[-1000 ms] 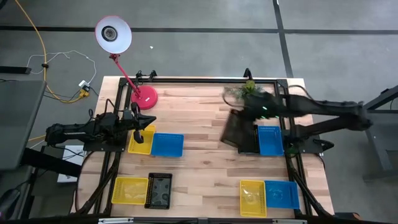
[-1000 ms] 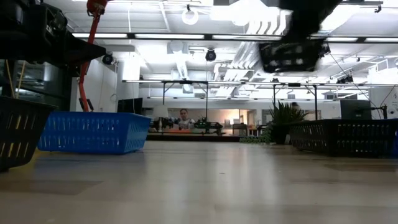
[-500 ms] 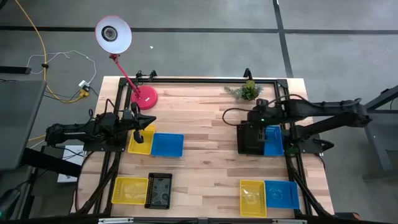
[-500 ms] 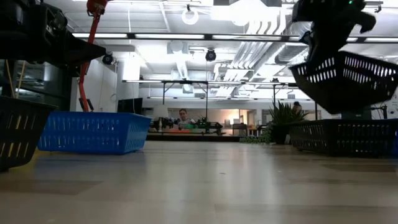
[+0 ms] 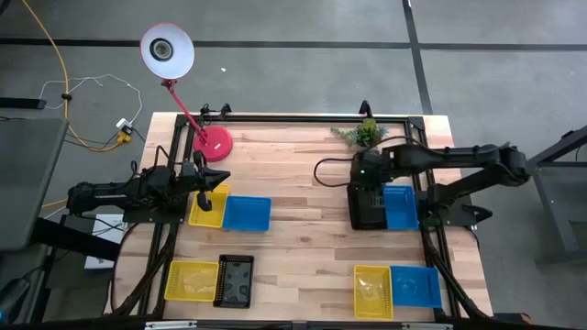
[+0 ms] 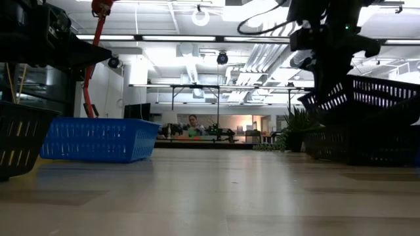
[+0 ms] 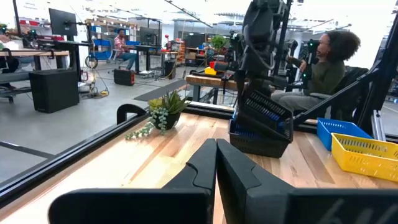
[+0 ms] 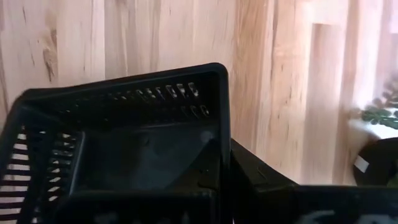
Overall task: Stack baskets by color
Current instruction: Stack the top center black basket on the right black basket
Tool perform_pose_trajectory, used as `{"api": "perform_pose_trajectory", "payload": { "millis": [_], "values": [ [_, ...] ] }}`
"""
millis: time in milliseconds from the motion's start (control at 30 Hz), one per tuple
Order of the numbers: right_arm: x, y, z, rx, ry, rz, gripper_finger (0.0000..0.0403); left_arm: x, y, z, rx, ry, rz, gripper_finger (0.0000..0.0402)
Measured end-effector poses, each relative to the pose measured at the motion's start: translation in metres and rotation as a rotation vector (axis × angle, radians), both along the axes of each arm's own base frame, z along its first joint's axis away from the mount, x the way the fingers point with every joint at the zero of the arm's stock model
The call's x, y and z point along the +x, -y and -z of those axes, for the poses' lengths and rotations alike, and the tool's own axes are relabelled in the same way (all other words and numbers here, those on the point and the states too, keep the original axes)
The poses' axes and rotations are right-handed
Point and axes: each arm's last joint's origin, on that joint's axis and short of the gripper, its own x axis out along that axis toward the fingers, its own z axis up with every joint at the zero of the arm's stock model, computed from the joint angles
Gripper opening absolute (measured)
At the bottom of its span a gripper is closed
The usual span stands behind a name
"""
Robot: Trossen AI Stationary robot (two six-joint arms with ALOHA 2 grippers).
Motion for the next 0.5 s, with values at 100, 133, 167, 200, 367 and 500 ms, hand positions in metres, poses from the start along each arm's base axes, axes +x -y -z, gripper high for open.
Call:
{"api": "perform_pose_trajectory", "payload": {
  "millis": [100,133,167,200,367,500],
  "values": [
    [0.004,0.004,0.006,0.013,-0.024,-0.011,0.0000,0.000,0.000,0.000,0.000,0.000,0.000,0.0000],
    [0.006,0.005,0.008,0.013,-0.028,-0.012,0.0000,0.000,0.000,0.000,0.000,0.000,0.000,0.0000],
    [0.007,0.006,0.009,0.011,-0.028,-0.015,0.0000,0.000,0.000,0.000,0.000,0.000,0.000,0.0000],
    [0.009,0.006,0.010,0.009,-0.025,-0.020,0.0000,0.000,0.000,0.000,0.000,0.000,0.000,0.0000],
    [0.014,0.008,0.011,0.003,0.006,-0.025,0.0000,0.000,0.000,0.000,0.000,0.000,0.000,0.0000],
    [0.015,0.008,0.011,0.012,0.018,0.002,0.0000,0.000,0.000,0.000,0.000,0.000,0.000,0.0000]
  ]
}}
